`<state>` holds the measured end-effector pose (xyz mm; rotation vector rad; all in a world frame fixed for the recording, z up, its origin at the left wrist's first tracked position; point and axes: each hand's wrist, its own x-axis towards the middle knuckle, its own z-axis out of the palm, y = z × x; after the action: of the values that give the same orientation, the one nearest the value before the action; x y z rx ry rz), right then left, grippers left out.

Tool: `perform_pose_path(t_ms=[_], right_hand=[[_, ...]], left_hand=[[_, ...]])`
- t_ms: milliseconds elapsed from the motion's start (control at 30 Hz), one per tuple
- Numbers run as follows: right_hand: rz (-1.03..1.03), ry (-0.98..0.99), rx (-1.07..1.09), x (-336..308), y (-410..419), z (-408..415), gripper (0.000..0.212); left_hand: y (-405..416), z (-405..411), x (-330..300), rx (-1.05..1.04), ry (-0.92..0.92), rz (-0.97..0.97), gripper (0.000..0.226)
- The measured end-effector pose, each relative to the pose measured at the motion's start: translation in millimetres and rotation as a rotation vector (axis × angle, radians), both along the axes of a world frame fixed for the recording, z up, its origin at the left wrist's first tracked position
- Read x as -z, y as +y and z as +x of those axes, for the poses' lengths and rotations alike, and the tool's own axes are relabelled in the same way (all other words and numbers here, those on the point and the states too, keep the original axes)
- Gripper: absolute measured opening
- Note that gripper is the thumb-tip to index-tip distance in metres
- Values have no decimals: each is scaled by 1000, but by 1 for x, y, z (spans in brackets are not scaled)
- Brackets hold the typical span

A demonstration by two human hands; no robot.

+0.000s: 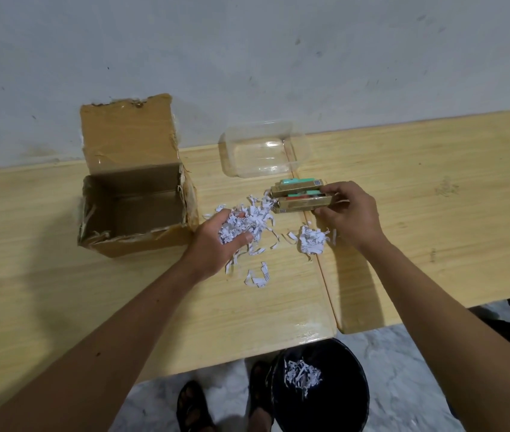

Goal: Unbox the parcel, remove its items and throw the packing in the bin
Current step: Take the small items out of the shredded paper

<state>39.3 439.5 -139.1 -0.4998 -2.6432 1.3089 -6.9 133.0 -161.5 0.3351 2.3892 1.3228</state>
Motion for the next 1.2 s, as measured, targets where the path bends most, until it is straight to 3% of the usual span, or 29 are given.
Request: perform_pose_path(t_ms=[133,267,333,433,600,800,1033,1200], right_hand=[[27,-3,-7,0,-1,6,55],[74,41,18,-6,-4,23,49],[85,77,36,-9,-8,34,42],[54,69,86,-6,-18,51,37],[1,-41,16,0,-49,67,54],[-64,-59,-185,-2,-84,47,78],[-14,-45,-396,-6,-108,13,100],[5,-196,-532,-8,-108,-7,128]], left_hand=[[-2,-2,-7,18,-14,27,82],[0,0,-11,4,-14,57,80],[1,0,-10,9,-16,72,67],[1,2,-11,-12,-37,74,73],[4,12,-13,-26,166,69,48],[-2,19,-14,-76,323,77,60],[-12,23,-4,-7,174,116,89],[-22,17,-1,40,37,137,91]])
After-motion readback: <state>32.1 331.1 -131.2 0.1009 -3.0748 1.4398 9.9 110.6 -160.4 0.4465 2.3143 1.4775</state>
